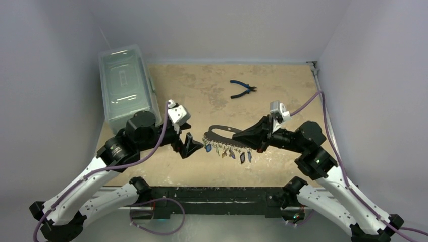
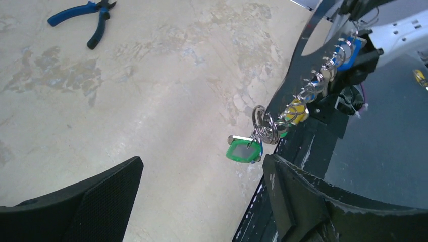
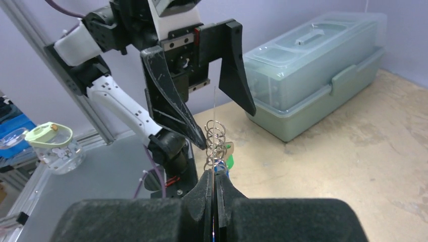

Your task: Remove the keys from the keyring

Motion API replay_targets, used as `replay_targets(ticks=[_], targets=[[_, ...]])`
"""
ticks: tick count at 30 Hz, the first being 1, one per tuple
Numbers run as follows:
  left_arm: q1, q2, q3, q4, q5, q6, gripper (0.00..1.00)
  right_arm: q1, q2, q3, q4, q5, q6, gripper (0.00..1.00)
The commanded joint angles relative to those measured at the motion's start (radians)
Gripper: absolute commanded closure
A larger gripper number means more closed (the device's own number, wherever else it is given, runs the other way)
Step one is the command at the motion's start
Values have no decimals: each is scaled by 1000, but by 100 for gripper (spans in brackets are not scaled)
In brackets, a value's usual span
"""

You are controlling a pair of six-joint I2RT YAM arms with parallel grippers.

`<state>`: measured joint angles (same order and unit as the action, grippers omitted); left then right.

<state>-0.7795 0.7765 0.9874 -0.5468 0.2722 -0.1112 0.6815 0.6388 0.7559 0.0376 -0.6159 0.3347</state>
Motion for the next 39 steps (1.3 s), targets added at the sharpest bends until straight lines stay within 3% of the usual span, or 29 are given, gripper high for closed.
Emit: replay_targets(ticks=[1, 9, 18, 25, 32, 35, 39], targets=[[3, -39, -7, 26, 101, 73, 11, 2, -9, 75, 51, -67, 19, 100], [2, -46, -34, 88, 188, 100, 18, 2, 4, 87, 68, -115, 30, 100], [2, 13, -40, 136, 262, 95, 18, 3, 2, 95, 94, -131, 52, 100], [3, -14, -30, 125, 273, 107, 53, 2, -10, 112, 72, -114, 43, 100], [2, -35, 23, 69, 267, 107, 77, 2, -8, 108, 60, -91, 35, 100], [2, -36, 42, 50, 259, 136, 98, 2, -15, 107, 51, -69, 32, 100], [2, -44, 52, 43, 262, 136, 100, 2, -20, 109, 33, -36, 25, 100]])
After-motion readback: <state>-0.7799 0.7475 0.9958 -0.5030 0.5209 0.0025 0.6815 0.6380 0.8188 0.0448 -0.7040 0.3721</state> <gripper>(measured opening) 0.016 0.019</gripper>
